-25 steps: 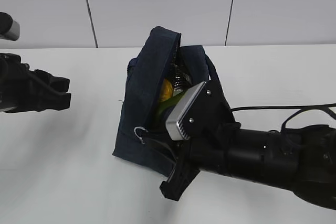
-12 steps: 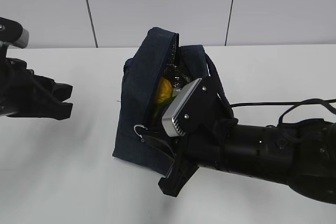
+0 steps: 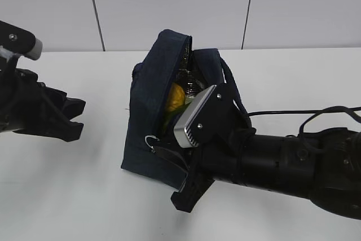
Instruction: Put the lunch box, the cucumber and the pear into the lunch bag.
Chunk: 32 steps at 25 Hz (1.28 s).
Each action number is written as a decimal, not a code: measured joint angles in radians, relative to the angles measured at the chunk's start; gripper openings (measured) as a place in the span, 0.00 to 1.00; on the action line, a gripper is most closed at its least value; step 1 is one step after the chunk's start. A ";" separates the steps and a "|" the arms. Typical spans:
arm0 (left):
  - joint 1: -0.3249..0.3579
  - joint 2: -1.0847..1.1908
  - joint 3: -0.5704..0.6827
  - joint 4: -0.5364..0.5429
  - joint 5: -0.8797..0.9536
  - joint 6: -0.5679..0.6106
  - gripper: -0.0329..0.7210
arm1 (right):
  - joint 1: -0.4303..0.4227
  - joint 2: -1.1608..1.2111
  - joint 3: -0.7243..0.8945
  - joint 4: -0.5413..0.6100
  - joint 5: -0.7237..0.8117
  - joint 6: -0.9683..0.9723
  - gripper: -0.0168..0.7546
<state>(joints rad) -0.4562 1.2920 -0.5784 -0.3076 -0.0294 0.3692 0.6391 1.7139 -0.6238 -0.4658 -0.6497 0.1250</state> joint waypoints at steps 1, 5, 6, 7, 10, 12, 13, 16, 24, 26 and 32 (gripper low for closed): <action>-0.010 0.000 0.000 0.003 0.011 0.000 0.36 | 0.000 0.000 0.000 0.000 0.002 0.000 0.02; -0.051 0.000 -0.002 0.028 0.114 0.000 0.36 | 0.000 0.000 0.000 0.000 0.008 0.000 0.02; -0.057 0.000 -0.002 0.029 0.143 0.000 0.36 | 0.000 0.000 0.000 0.000 0.009 0.000 0.02; -0.061 0.000 -0.002 0.029 0.177 0.000 0.36 | 0.000 0.000 0.000 0.000 0.009 0.000 0.02; -0.063 0.000 -0.002 0.032 0.254 0.009 0.36 | 0.000 0.000 0.000 0.000 0.009 0.000 0.02; -0.063 0.000 -0.004 0.009 0.296 0.042 0.36 | 0.000 0.000 0.000 0.000 0.010 0.000 0.02; -0.063 0.000 -0.010 -0.019 0.321 0.084 0.36 | 0.000 0.000 0.000 0.000 0.012 0.000 0.02; -0.063 0.000 -0.042 -0.205 0.454 0.290 0.36 | 0.000 0.000 0.000 0.000 0.012 0.000 0.02; 0.002 0.001 -0.074 -0.784 0.556 0.831 0.36 | 0.000 0.000 0.000 0.000 0.012 0.012 0.02; 0.057 0.009 -0.074 -0.952 0.609 0.986 0.36 | 0.000 0.000 0.000 0.000 0.012 0.014 0.02; 0.148 0.083 -0.074 -1.261 0.625 1.278 0.36 | 0.000 -0.002 0.000 0.000 0.012 0.018 0.02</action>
<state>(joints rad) -0.3084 1.3746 -0.6521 -1.5681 0.5956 1.6476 0.6391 1.7117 -0.6238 -0.4658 -0.6380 0.1433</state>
